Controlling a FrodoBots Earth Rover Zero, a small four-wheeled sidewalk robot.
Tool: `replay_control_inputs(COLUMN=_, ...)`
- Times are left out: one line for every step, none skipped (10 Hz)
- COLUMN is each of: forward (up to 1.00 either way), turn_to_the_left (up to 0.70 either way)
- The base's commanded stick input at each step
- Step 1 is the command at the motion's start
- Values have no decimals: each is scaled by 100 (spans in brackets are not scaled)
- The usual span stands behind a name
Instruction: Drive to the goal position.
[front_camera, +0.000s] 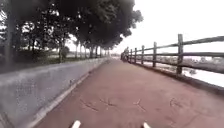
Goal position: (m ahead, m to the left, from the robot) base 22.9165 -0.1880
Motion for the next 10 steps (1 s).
replay_control_inputs(forward=70, turn_to_the_left=1)
replay_control_inputs(forward=70, turn_to_the_left=1)
replay_control_inputs(forward=70, turn_to_the_left=1)
replay_control_inputs(forward=70, turn_to_the_left=1)
replay_control_inputs(forward=70, turn_to_the_left=1)
replay_control_inputs(forward=70, turn_to_the_left=1)
replay_control_inputs(forward=70, turn_to_the_left=1)
replay_control_inputs(forward=70, turn_to_the_left=1)
replay_control_inputs(forward=70, turn_to_the_left=1)
replay_control_inputs(forward=70, turn_to_the_left=1)
